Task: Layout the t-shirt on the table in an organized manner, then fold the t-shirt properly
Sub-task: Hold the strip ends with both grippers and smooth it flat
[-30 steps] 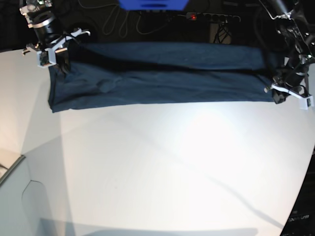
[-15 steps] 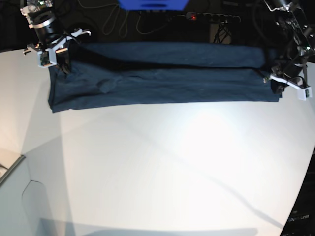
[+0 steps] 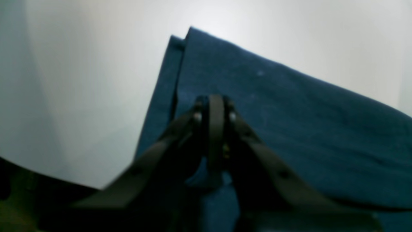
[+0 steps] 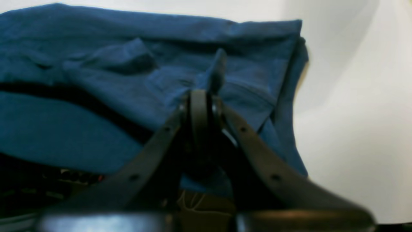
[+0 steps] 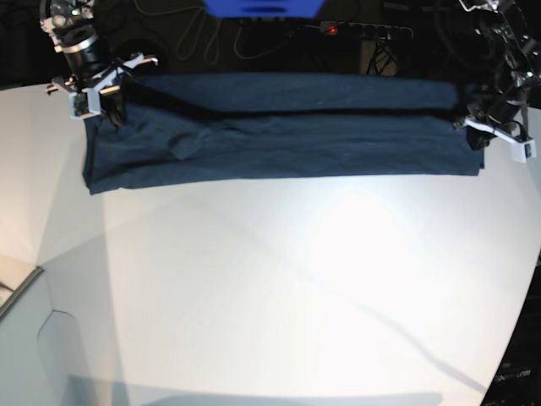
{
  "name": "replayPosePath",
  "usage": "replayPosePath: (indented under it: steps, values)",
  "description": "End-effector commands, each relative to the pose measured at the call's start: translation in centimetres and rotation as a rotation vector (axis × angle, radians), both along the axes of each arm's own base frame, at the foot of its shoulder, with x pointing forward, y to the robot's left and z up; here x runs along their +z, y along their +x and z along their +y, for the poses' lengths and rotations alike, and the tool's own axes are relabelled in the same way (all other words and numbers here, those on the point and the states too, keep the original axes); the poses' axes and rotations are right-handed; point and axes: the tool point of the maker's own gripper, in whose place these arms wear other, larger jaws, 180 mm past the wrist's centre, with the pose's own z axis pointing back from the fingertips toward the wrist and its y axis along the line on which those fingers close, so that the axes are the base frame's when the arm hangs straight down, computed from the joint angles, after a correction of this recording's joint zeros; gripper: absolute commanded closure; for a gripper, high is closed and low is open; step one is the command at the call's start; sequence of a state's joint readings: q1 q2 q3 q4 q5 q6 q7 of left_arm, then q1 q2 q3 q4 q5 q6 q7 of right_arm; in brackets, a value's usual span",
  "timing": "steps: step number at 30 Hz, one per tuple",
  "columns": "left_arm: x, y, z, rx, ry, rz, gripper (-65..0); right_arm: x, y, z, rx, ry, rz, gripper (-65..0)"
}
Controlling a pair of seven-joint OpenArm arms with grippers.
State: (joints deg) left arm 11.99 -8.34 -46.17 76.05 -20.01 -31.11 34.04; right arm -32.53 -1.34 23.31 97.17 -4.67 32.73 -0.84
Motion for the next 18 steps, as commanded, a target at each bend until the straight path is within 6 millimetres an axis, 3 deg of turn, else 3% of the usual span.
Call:
replayPosePath:
  steps: [1, 10, 16, 18]
  values:
    - [1.2, 0.9, 0.8, 0.001, 0.020, -0.044, 0.0, 1.3, 1.0, -0.1, 0.004, 0.003, -0.057, 0.0]
    - [1.3, 1.0, 0.7, -0.003, 0.021, -0.041, -2.6, -0.8, 2.1, -0.8, -0.025, 0.030, -0.033, 0.0]
    - [1.3, 1.0, 0.8, 0.000, 0.021, -0.041, -28.8, -2.4, 2.4, -1.9, -0.043, 0.033, 0.004, 0.0]
    - [1.2, 0.9, 0.8, 0.000, 0.022, -0.039, -36.0, -2.8, 2.2, -2.2, -0.042, 0.030, 0.016, -4.8]
